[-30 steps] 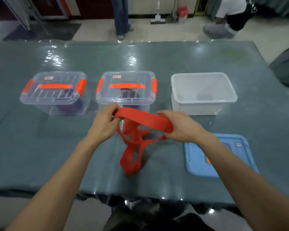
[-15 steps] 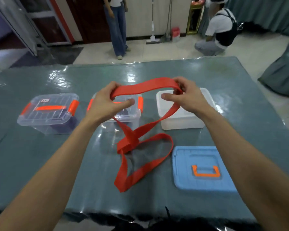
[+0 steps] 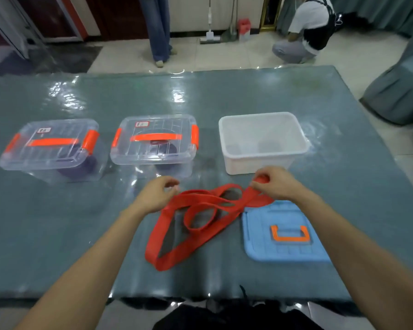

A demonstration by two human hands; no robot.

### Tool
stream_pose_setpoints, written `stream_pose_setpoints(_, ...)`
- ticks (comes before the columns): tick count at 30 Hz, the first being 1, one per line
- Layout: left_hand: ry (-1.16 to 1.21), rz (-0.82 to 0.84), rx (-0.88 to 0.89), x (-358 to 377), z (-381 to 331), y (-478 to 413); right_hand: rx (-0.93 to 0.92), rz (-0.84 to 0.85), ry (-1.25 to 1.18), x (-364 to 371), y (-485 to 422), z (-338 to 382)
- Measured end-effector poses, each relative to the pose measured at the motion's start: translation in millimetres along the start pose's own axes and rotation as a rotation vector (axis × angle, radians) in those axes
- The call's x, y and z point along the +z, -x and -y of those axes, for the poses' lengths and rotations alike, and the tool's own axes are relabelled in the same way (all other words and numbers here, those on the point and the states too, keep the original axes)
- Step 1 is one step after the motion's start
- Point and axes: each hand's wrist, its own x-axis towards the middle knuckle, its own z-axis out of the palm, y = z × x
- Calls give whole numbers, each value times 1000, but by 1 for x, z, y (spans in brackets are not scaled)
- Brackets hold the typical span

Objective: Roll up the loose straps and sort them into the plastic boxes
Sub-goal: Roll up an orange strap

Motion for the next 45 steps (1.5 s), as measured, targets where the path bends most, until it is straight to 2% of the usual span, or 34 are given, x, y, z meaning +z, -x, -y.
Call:
stream_pose_setpoints(2,-70,1,-110,18,21,3,54,75,71,21,2,-17)
stream_pose_setpoints(5,-102,150,-307,42,44,14,134,32,219,41,3,-26)
stream_pose_setpoints(7,-99,152,-349,56,55,20,152,33,368,52,3,-19)
stream_pose_setpoints(9,-46,97,-351,61,62,23,62,41,386,63,1,0)
stream_pose_setpoints(12,72,79,-279,51,63,26,-131,133,317,89,-7,36)
stream_pose_setpoints(15,254,119,-172,22,57,38,-172,198,237,119,-18,70)
stream_pose_setpoints(18,367,84,-82,-9,53,53,-218,142,148,127,-30,84)
stream_pose_setpoints(21,399,-32,-95,-33,55,58,-186,29,-116,99,-38,84)
stream_pose_setpoints(25,551,-356,-226,-59,67,59,-27,-66,-519,35,-45,84)
stream_pose_setpoints(28,412,-504,-354,-65,81,60,26,-123,-562,6,-42,76)
stream_pose_setpoints(29,293,-505,-408,-65,86,59,21,-133,-506,3,-38,74)
stream_pose_setpoints(31,26,-389,-466,-59,89,58,-17,-145,-371,1,-28,72)
stream_pose_setpoints(33,-26,-265,-407,-45,81,54,-62,-166,-229,-1,-19,75)
stream_pose_setpoints(36,46,-198,-198,-17,50,52,-130,-184,-141,-10,-8,88)
stream_pose_setpoints(41,92,-162,136,5,-20,35,-210,-172,-275,-50,14,111)
stream_pose_setpoints(45,217,-183,256,-8,-85,9,-228,-125,-454,-85,25,120)
